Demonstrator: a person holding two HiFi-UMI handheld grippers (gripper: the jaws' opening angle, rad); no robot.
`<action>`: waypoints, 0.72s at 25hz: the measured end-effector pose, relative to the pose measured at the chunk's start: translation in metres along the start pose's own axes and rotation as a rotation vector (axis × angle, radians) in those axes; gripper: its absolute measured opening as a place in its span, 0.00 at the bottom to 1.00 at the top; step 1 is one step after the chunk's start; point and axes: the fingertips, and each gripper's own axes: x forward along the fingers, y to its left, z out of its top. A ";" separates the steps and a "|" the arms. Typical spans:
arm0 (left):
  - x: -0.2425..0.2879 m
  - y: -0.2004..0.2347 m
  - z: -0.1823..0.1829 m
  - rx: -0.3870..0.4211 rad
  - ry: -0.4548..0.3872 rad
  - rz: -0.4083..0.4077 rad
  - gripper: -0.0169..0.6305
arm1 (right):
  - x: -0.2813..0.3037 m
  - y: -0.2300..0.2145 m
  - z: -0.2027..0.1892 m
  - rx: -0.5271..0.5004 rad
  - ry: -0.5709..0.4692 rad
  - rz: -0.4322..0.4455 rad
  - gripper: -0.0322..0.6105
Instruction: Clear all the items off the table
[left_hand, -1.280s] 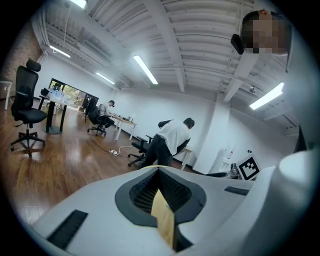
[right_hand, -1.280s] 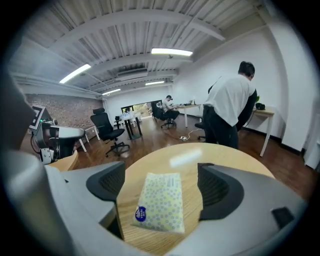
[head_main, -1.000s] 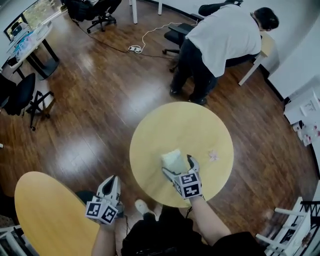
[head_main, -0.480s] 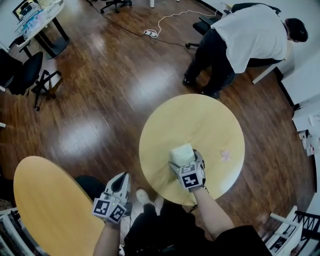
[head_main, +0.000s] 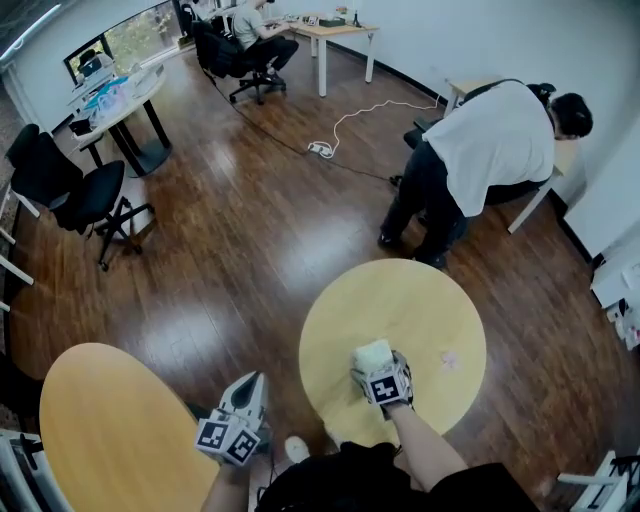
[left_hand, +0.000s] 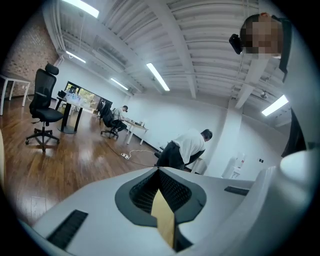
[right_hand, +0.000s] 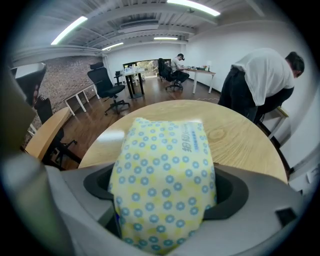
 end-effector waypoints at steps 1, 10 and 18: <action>-0.002 -0.001 0.008 0.009 -0.023 -0.001 0.01 | -0.003 0.000 0.003 0.007 -0.001 0.011 0.83; 0.014 -0.033 0.055 0.116 -0.147 -0.017 0.01 | -0.088 -0.057 0.089 0.047 -0.310 -0.049 0.83; -0.027 -0.027 0.094 0.163 -0.280 0.024 0.01 | -0.183 0.021 0.212 0.056 -0.729 0.140 0.83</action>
